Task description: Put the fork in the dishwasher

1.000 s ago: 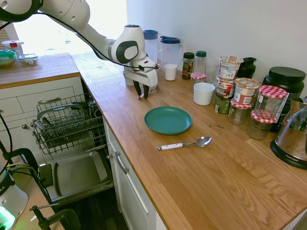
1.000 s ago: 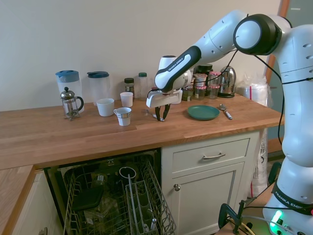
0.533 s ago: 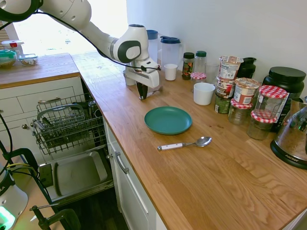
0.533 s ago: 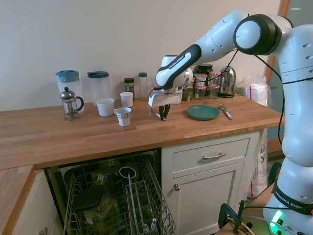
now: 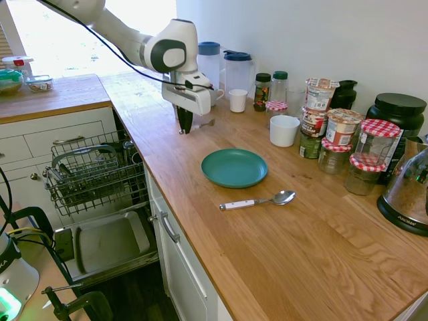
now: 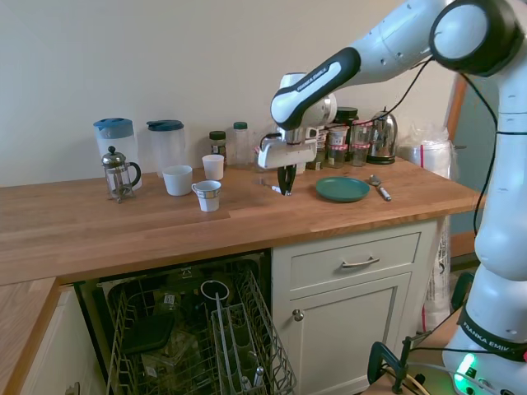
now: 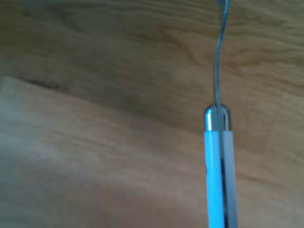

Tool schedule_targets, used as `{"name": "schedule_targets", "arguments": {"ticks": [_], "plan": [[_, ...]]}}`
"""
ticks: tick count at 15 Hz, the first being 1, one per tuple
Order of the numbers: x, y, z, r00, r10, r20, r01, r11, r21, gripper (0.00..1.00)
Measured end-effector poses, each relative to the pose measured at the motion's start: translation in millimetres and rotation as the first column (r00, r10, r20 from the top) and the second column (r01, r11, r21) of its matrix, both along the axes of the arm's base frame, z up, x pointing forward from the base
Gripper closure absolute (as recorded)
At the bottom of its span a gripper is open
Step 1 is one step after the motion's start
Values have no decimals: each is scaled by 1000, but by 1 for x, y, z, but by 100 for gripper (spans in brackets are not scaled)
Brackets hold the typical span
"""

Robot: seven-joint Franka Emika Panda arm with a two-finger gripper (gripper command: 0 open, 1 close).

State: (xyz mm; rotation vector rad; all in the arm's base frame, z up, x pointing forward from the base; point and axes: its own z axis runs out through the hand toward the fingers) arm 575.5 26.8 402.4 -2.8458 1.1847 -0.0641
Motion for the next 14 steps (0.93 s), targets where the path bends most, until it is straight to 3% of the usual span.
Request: {"name": "schedule_targets", "arguments": {"ticks": [3,5,7,10,11,12,14], "plan": [[-58,23,30,995,76,-59,-78,996,-38,100],[-104,48,42,981,144,-131,-154,986,-63,100],[-148,80,52,953,227,-201,-240,970,-42,100],[-202,121,44,897,335,-289,-337,941,43,100],[-205,124,43,893,337,-299,-336,940,55,100],[-212,134,41,879,349,-326,-342,936,80,100],[-240,173,35,829,369,-420,-344,929,136,100]]}}
